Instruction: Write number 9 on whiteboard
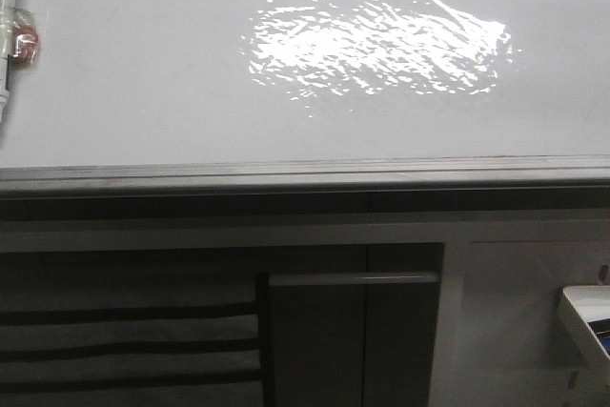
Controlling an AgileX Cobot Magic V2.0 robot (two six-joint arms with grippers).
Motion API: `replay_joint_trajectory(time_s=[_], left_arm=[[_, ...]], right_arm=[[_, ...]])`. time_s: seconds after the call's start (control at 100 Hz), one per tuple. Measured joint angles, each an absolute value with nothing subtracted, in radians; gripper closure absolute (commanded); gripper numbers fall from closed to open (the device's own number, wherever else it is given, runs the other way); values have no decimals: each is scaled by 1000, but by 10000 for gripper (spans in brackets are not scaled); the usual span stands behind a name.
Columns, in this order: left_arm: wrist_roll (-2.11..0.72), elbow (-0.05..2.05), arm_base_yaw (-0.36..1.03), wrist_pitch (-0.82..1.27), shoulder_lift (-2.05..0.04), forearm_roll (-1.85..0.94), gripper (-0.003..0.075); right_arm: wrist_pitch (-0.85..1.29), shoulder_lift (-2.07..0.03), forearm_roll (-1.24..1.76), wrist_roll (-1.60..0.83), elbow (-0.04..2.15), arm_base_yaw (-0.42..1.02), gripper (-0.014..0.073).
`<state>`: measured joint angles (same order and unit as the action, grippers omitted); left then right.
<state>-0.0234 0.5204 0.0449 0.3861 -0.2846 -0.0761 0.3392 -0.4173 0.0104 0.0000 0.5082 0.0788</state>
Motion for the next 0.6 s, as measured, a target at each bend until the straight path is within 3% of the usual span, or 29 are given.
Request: replay_joint_trajectory(time_s=[0.6], left_arm=[[-23, 520, 45, 392, -301, -76, 741]], right_arm=[[335, -477, 9, 0, 510, 79, 640]])
